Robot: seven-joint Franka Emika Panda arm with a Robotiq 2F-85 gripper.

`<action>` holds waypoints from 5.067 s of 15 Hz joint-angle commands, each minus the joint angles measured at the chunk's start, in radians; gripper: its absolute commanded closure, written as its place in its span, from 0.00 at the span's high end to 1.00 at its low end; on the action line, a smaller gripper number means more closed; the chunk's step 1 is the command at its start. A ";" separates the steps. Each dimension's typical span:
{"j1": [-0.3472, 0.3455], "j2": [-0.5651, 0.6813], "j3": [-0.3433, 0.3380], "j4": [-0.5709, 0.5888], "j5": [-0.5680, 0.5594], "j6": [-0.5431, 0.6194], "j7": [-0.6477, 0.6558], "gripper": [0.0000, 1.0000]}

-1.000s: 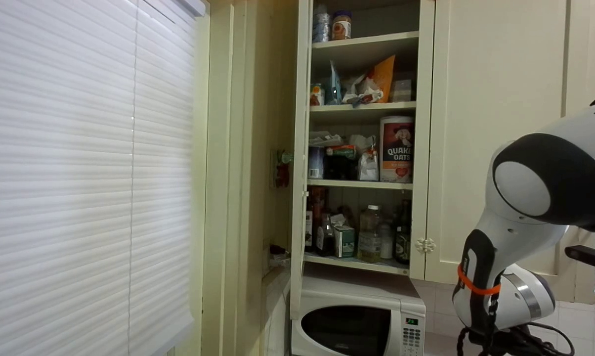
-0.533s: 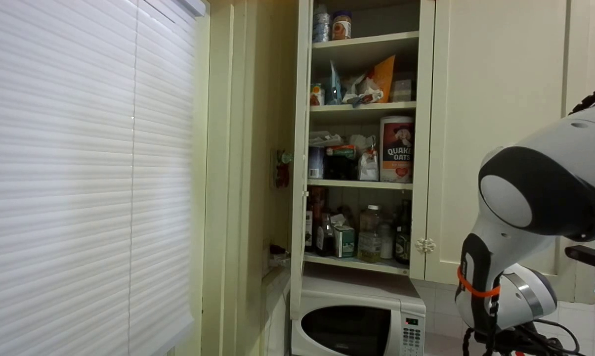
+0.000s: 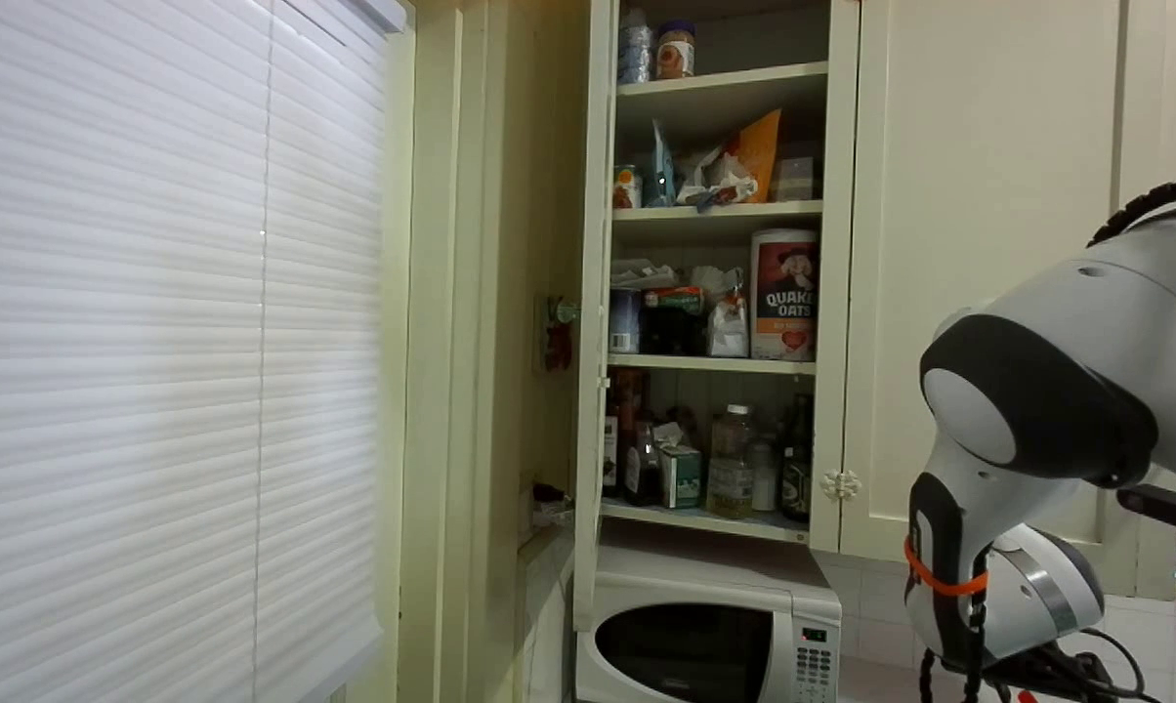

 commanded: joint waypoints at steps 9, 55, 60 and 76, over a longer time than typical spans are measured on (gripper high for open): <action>-0.159 -0.036 0.121 0.010 0.025 0.058 -0.042 1.00; -0.388 -0.300 0.390 0.020 -0.158 0.170 -0.155 1.00; -0.263 -0.276 0.264 0.020 -0.151 0.078 -0.113 1.00; -0.186 -0.237 0.172 0.010 -0.121 -0.026 -0.116 1.00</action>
